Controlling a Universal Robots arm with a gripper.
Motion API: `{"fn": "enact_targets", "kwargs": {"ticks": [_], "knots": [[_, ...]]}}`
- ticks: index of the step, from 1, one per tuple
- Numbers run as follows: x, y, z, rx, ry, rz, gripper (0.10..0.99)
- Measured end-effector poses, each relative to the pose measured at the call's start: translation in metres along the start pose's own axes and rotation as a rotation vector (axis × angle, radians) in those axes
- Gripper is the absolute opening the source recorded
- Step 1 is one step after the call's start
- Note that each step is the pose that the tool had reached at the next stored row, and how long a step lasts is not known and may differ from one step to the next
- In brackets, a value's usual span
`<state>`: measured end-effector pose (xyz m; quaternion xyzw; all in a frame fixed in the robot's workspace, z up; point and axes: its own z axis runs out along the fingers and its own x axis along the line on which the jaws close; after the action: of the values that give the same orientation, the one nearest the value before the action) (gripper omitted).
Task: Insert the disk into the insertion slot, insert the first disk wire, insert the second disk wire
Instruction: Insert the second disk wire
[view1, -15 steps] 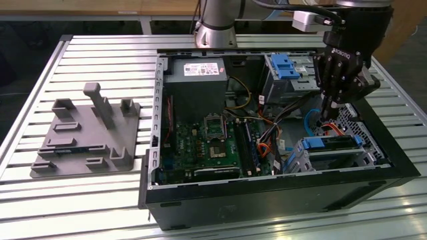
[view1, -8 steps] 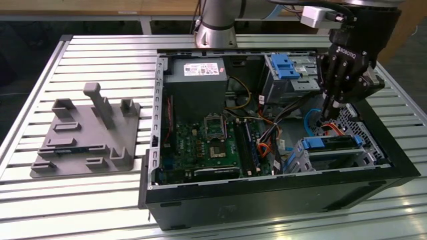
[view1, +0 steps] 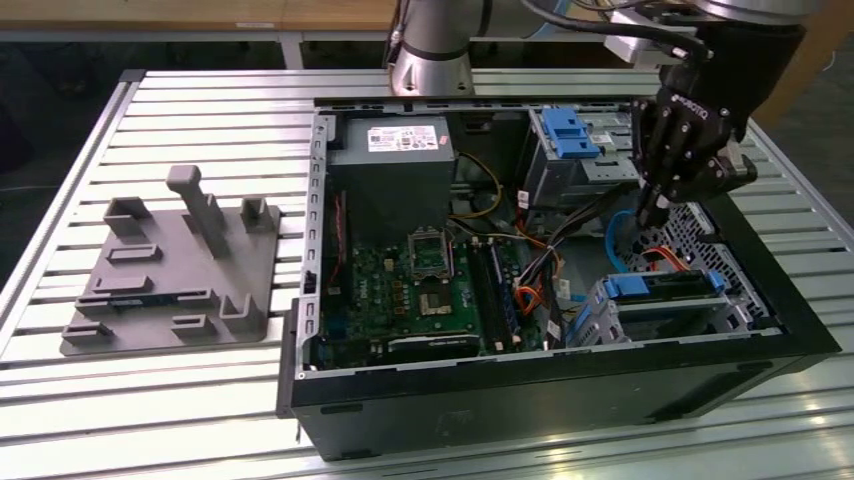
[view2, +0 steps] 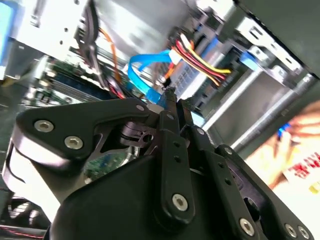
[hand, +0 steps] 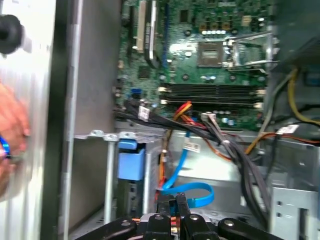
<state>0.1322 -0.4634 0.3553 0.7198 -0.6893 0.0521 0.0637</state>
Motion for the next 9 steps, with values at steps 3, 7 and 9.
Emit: {"fn": "enact_targets", "kwargs": {"ticks": [3,7,9], "knots": [[0.0023,0.0001,0.0004,0.003,-0.0501,-0.001,0.180],[0.0069,0.0003,0.0012,0.003,-0.0613,-0.001,0.180],[0.0071,0.0003,0.0012,0.003,-0.0621,-0.001,0.180]]}}
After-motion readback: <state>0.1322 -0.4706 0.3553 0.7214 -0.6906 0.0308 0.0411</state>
